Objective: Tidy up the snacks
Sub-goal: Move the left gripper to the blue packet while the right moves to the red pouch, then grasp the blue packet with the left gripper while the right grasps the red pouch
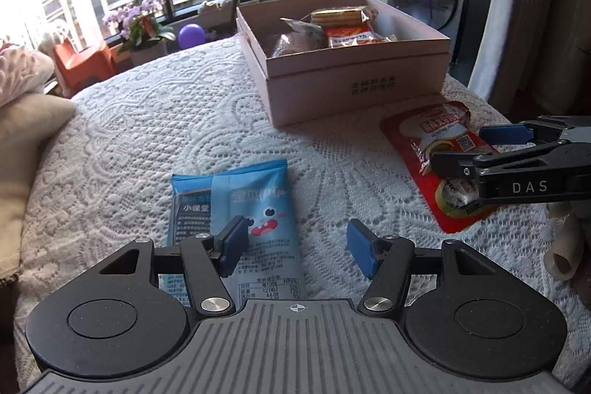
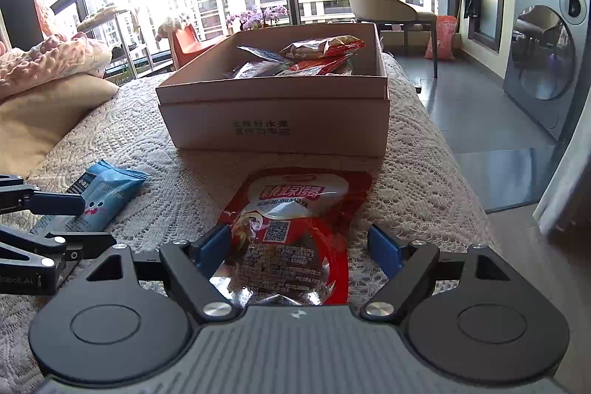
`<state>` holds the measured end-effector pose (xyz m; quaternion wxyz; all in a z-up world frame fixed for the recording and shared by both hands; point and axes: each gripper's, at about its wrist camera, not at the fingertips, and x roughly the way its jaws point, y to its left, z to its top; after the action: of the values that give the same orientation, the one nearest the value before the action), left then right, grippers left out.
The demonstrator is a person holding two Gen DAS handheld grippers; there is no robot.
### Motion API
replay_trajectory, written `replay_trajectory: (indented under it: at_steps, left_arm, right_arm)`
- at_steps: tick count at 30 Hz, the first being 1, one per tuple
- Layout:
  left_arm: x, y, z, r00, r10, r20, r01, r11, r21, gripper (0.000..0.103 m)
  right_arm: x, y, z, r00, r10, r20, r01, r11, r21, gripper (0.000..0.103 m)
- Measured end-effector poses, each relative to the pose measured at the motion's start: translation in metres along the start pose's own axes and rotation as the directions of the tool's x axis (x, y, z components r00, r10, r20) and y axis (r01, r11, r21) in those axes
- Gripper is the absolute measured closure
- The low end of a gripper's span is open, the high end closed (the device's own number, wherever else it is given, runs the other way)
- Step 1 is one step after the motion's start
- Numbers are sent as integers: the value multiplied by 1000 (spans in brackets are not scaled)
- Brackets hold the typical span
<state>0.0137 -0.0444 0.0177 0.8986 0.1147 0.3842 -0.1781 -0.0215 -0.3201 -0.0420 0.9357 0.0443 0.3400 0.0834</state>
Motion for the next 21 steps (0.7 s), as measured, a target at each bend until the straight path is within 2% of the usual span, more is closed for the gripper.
replay_trajectory:
  at_steps: [7,10,12,14,15,21]
  left_arm:
    - [-12,16,2,999,-26,30,28,998,-56,40]
    - [-19,29,1,998,39,49,-34,994,-107,40]
    - [-18,37,-1,996,84,33,-79,988,-130,41]
    - [-14,47,-4,995,98,-4,-97,982,-163,41]
    - [-12,51,-8,995,94,-14,-95,979,-182,38]
    - [-11,64,-12,999,51,-6,-50,968,-247,38]
  right_arm:
    - [3,3,1,1000,-6,0,6,1000,-6,21]
    - [3,3,0,1000,-7,1,7,1000,-8,21]
    - [3,4,0,1000,-6,2,6,1000,-6,21]
    - [3,4,0,1000,-6,2,6,1000,-6,20]
    - [3,4,0,1000,-7,2,7,1000,-6,20]
    - [4,7,1,1000,-21,-2,21,1000,-21,20]
